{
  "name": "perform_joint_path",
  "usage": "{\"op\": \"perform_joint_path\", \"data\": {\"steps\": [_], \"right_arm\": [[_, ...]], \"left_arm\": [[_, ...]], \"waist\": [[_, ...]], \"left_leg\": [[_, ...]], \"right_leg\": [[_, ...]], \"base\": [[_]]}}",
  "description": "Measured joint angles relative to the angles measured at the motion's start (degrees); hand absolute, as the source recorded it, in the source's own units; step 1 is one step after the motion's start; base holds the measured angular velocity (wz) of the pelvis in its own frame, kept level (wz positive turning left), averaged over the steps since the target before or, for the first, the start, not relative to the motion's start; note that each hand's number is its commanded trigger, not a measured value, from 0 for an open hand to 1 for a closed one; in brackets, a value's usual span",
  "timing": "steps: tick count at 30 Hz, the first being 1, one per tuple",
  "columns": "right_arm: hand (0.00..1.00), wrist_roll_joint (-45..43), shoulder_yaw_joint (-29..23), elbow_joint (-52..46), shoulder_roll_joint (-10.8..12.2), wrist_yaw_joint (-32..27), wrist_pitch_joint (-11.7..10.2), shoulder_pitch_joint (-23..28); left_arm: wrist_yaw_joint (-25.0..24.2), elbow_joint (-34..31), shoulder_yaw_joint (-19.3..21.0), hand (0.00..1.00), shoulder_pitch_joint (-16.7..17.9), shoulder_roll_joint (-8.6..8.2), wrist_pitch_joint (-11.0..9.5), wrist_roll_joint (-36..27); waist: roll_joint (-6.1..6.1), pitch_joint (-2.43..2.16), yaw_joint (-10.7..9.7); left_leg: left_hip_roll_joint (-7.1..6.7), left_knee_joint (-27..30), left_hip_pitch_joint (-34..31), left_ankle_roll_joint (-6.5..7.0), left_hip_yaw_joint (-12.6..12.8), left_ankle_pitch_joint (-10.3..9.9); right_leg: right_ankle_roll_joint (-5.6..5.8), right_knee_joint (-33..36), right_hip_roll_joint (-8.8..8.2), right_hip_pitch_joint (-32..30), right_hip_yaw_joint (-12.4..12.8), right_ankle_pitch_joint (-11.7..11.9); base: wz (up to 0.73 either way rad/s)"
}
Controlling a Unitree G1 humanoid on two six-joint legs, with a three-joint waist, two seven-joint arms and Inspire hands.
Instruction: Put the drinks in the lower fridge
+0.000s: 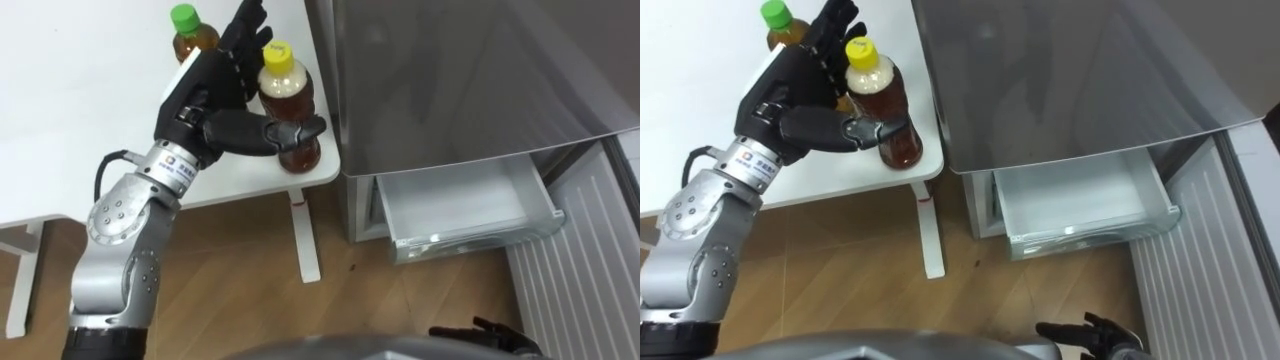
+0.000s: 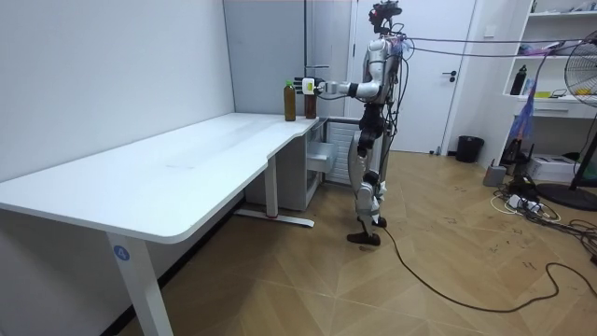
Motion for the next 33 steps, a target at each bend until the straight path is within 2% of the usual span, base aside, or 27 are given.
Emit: {"op": "perform_joint_path", "data": {"steps": [18,20,33], "right_arm": [[0.00,-2.2,0.1,0.1,-0.4,0.7,0.1,-0.5],[0.00,-2.2,0.1,0.1,-0.4,0.7,0.1,-0.5],[0.00,-2.4,0.2,-0.2,-0.4,0.4,0.1,-0.5]], "left_arm": [[0.0,3.9,-0.5,0.00,0.0,0.27,0.0,0.1],[0.0,3.9,-0.5,0.00,0.0,0.30,0.0,0.1],[0.1,4.0,-0.6,0.00,0.0,0.34,0.0,0.1]], "waist": [[-0.05,0.17,-0.1],[-0.11,0.29,-0.1],[-0.12,0.29,-0.1]], "left_leg": [[0.01,0.0,0.1,0.00,0.4,0.0],[0.01,0.0,0.1,0.00,0.4,0.0],[0.00,-0.1,0.1,0.00,0.5,0.0]], "right_leg": [[0.00,0.0,-0.01,0.0,0.5,0.0],[0.01,0.0,-0.01,0.0,0.5,0.0],[0.00,0.0,-0.01,-0.1,0.5,0.0]], "base": [[-0.01],[0.00],[0.00]]}}
